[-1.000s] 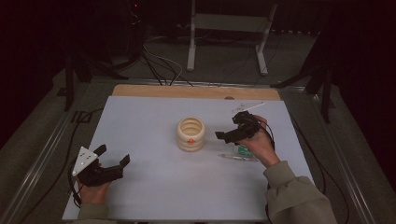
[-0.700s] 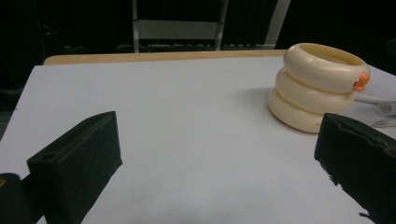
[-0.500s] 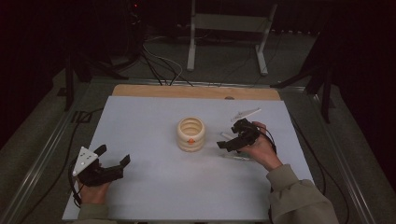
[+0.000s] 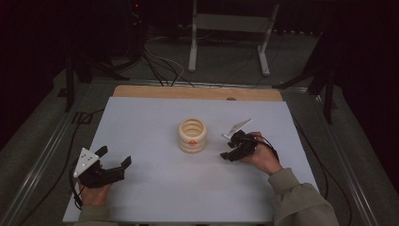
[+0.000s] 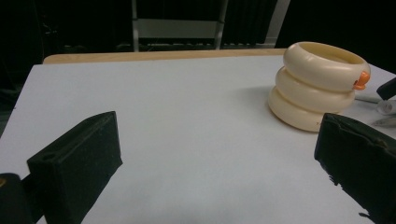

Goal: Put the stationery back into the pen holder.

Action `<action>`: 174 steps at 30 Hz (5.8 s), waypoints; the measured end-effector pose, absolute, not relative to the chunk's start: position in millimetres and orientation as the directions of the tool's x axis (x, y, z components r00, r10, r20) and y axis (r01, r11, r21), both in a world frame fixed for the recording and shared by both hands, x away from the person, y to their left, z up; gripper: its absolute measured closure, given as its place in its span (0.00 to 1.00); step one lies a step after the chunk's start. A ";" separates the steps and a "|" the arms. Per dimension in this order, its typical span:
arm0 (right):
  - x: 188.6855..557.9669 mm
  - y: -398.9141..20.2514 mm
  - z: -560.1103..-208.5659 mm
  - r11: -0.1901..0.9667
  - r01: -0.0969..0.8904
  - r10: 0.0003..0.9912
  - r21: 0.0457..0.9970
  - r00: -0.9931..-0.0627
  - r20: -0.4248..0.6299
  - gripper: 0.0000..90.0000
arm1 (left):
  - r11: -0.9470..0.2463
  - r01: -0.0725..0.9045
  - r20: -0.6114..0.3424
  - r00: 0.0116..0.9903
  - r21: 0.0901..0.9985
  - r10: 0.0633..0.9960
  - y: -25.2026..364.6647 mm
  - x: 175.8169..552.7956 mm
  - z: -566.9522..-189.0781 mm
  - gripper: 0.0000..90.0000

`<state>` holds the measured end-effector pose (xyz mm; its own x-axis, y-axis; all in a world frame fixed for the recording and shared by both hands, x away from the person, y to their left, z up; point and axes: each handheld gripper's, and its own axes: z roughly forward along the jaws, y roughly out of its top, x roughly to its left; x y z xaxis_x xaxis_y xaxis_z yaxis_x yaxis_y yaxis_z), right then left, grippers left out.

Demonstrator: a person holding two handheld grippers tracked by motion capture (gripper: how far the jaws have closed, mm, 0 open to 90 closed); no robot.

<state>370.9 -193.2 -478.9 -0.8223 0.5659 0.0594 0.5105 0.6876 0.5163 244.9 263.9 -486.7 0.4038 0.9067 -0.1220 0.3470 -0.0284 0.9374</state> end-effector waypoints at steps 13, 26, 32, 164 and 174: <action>375.0 -188.8 -492.6 0.740 0.507 0.527 0.442 -0.845 0.087 0.66 | -0.028 0.347 -0.122 0.404 0.937 0.907 264.3 245.0 -486.7 0.01; 374.8 -182.9 -497.4 0.782 0.489 0.519 0.388 -0.854 0.031 0.82 | -0.028 0.348 -0.123 0.403 0.937 0.907 264.4 245.0 -486.7 0.01; 371.7 -179.2 -495.8 0.787 0.507 0.535 0.353 -0.845 0.020 0.90 | -0.030 0.349 -0.122 0.404 0.937 0.907 264.0 245.1 -486.8 0.01; 416.1 -121.8 -340.2 0.281 0.392 0.699 0.876 -0.709 0.093 0.90 | -0.046 0.355 -0.117 0.425 0.934 0.897 263.7 246.4 -486.0 0.01; 418.8 -111.1 -345.6 0.247 0.382 0.705 0.891 -0.701 0.105 0.90 | -0.046 0.356 -0.118 0.426 0.933 0.897 263.4 246.6 -486.5 0.01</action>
